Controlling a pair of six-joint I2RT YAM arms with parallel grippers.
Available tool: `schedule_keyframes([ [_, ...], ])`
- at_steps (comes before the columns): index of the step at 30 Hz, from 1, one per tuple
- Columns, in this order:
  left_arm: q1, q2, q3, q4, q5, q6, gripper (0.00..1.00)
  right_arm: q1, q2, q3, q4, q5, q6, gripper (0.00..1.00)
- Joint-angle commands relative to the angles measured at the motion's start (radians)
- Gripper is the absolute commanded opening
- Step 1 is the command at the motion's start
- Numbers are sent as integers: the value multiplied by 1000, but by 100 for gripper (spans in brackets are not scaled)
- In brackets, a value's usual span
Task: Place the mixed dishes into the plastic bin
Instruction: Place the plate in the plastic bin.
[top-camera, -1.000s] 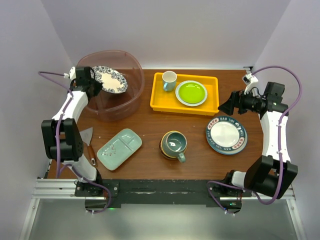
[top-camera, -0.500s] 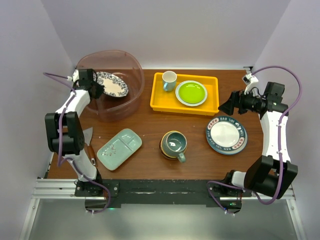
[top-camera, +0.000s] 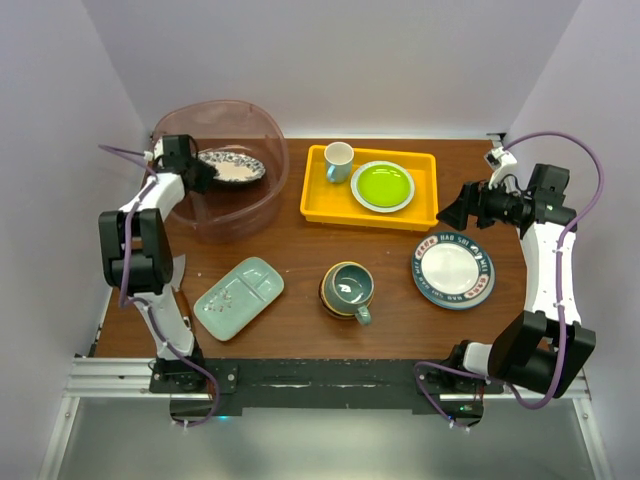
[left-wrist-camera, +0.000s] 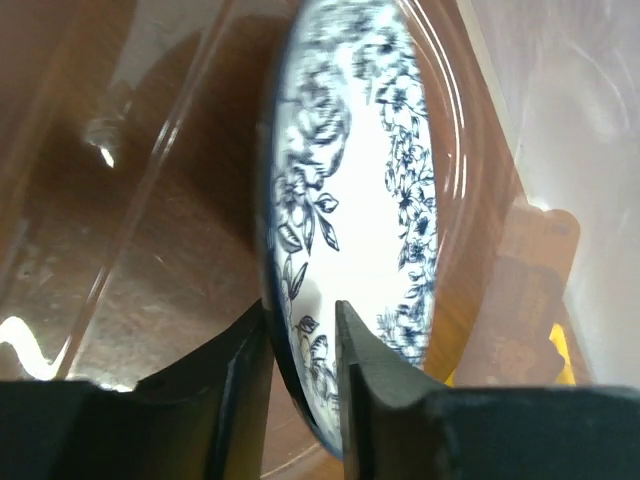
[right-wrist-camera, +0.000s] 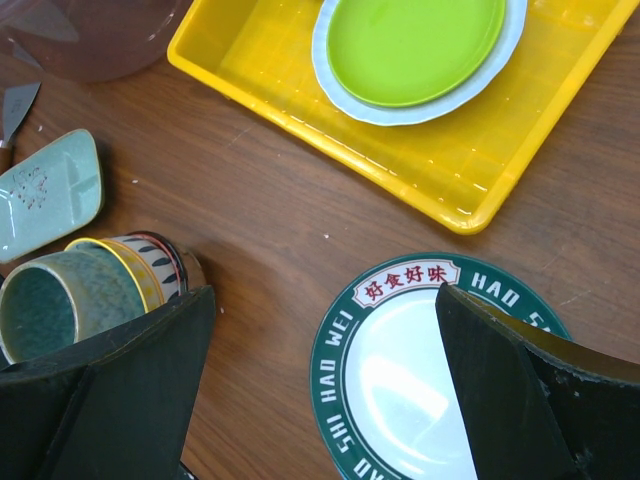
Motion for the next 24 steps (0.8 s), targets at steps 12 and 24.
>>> schedule_keyframes([
  [12, 7, 44, 152, -46, 48, -8, 100, 0, -13, 14, 22, 1, 7, 96],
  [24, 5, 168, 411, -406, -8, -6, 100, 0, -21, 15, 18, 12, 0, 96],
])
